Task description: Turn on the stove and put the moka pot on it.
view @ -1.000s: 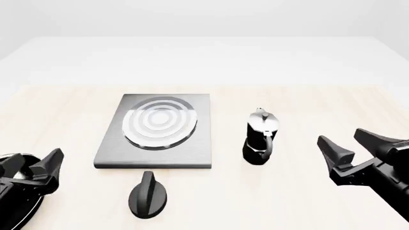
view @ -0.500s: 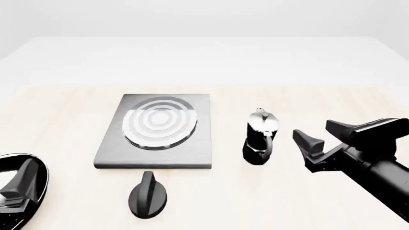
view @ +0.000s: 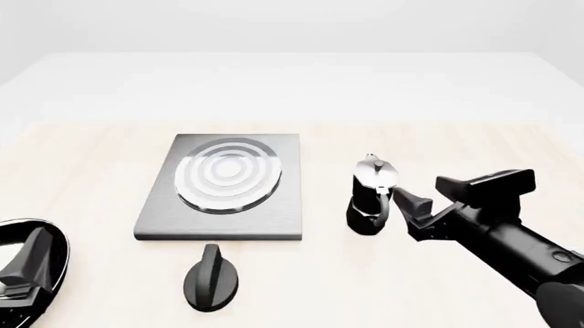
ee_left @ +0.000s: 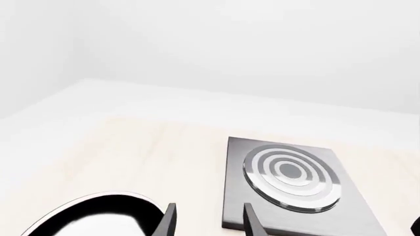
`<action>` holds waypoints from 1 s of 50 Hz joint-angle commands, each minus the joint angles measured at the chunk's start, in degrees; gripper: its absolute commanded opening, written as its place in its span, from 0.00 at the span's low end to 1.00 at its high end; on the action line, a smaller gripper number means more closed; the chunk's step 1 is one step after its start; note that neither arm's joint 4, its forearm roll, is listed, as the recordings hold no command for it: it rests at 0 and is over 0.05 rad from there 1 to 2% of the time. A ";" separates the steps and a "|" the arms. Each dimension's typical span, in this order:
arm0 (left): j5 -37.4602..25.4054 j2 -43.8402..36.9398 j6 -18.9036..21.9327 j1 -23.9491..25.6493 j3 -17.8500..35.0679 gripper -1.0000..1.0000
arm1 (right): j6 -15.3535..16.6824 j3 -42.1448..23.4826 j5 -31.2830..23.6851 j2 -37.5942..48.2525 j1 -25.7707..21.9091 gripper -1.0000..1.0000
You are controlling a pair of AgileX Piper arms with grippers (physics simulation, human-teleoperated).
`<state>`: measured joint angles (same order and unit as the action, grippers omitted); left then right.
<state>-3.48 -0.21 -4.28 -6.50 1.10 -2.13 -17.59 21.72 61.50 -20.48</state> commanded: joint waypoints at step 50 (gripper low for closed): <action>-0.25 0.19 -0.42 0.48 -0.09 1.00 | -8.21 -0.88 18.20 23.49 -5.54 1.00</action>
<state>-3.71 -0.03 -4.71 -6.17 1.01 -9.03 -18.14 37.81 81.86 -25.01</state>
